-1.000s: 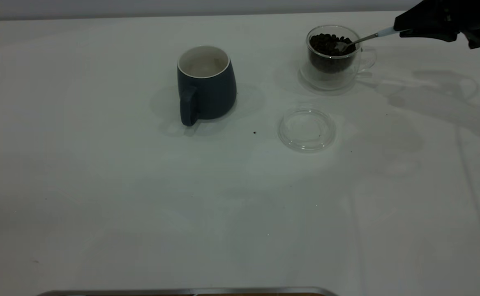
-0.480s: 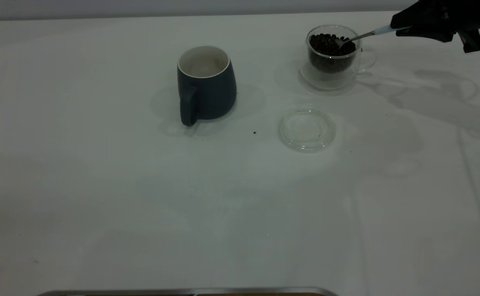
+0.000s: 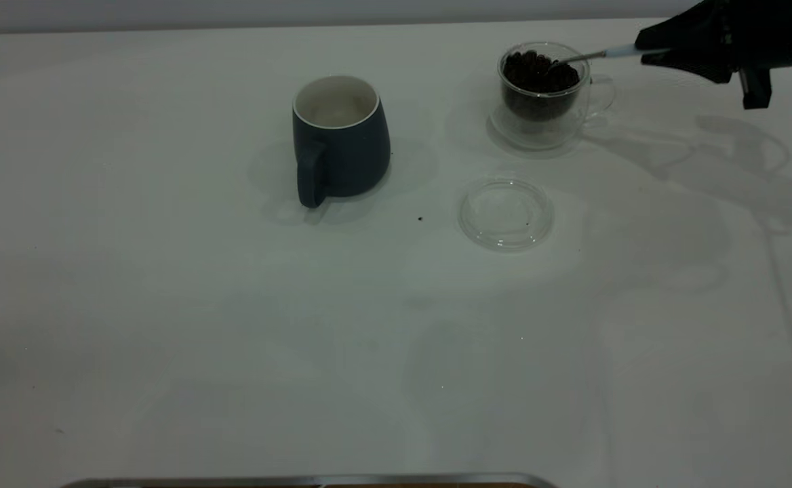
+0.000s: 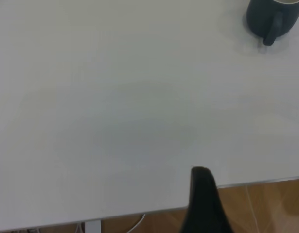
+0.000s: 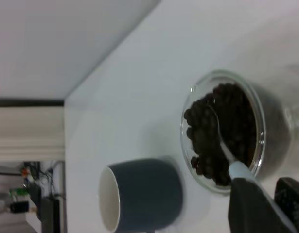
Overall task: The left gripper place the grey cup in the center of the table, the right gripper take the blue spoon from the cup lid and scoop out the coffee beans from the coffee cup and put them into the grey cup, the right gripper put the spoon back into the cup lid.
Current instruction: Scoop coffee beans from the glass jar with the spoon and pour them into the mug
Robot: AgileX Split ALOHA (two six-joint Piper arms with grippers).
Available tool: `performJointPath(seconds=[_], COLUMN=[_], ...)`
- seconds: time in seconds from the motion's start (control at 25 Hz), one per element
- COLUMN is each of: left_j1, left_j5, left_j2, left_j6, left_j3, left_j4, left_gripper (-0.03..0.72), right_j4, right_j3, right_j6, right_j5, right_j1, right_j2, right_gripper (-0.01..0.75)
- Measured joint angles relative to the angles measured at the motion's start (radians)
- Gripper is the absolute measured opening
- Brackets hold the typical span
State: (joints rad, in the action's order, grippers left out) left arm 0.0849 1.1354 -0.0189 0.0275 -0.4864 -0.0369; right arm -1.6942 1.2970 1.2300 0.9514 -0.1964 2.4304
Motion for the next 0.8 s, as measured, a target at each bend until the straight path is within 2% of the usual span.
performJointPath(seconds=[0.8], left_j1=[0.0], left_j5=[0.0], left_j2=[0.0], left_j6=[0.0], left_j3=[0.0], left_j4=[0.0], left_gripper=[0.588], right_j4=[0.023], right_j3=[0.0], right_j6=[-0.009], right_j5=[0.072], right_j1=[-0.048], right_j2=[0.0], right_gripper=[0.108])
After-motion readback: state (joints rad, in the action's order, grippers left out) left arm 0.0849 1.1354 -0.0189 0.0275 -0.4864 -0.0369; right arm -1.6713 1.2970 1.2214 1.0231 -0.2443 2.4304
